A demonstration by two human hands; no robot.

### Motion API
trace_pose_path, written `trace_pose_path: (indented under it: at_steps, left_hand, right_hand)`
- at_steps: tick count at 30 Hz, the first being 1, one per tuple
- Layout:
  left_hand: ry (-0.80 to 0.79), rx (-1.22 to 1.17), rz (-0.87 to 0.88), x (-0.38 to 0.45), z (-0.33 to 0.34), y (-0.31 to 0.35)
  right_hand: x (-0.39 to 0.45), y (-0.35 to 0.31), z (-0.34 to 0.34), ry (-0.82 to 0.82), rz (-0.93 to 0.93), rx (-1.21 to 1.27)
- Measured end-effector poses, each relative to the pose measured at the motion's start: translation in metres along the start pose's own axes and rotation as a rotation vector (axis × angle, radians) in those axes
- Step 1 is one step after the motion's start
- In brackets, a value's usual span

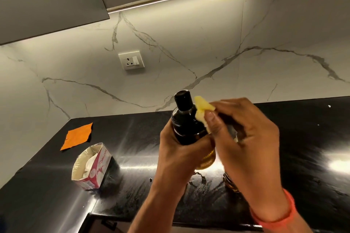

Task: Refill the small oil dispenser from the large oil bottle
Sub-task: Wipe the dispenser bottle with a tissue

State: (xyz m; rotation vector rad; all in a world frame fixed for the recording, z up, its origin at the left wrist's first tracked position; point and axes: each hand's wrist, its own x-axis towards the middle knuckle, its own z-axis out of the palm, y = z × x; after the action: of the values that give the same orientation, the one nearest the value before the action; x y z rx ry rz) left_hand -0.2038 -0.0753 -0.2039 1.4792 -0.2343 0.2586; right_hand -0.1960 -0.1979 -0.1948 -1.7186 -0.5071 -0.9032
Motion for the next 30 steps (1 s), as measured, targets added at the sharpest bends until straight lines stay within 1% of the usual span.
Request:
trace_pose_path:
  at_steps: [2, 4, 6, 8, 10, 16, 19, 21, 23, 26, 28, 30]
  left_hand:
    - [-0.029, 0.029, 0.003, -0.002, -0.003, -0.002]
    - [-0.065, 0.045, 0.001, -0.003, -0.003, -0.001]
    - [-0.116, 0.035, -0.001, -0.004, -0.002, 0.002]
    - [-0.172, 0.022, -0.004, -0.005, -0.002, 0.003]
    - [-0.211, -0.006, -0.02, -0.007, -0.003, 0.004]
    - [-0.315, -0.019, -0.076, -0.013, 0.002, 0.005]
    - [-0.335, -0.003, -0.104, -0.016, 0.006, 0.002]
    - [-0.334, -0.014, -0.135, -0.017, 0.008, 0.001]
    - [-0.334, -0.038, -0.146, -0.017, 0.008, 0.0]
    - [-0.313, -0.032, -0.125, -0.016, 0.006, 0.002]
    - [-0.272, -0.013, -0.116, -0.015, 0.004, 0.002]
    - [-0.23, -0.011, -0.107, -0.014, 0.001, 0.001]
  right_hand:
    - [0.012, 0.007, -0.005, -0.074, 0.198, 0.265]
    - [0.028, 0.017, -0.009, -0.209, 0.375, 0.496]
    - [0.042, 0.031, -0.013, -0.397, 0.477, 0.71]
    - [0.057, 0.044, -0.013, -0.578, 0.516, 0.902]
    - [0.071, 0.055, -0.009, -0.77, 0.481, 0.953]
    - [0.107, 0.059, 0.02, -1.413, 0.255, 0.9]
    - [0.121, 0.05, 0.031, -1.665, 0.152, 0.802]
    - [0.129, 0.044, 0.036, -1.797, 0.06, 0.746]
    - [0.136, 0.041, 0.036, -1.834, -0.026, 0.688]
    - [0.141, 0.048, 0.027, -1.741, -0.038, 0.662]
    - [0.138, 0.059, 0.017, -1.642, 0.016, 0.714]
    - [0.132, 0.067, 0.004, -1.514, 0.135, 0.762]
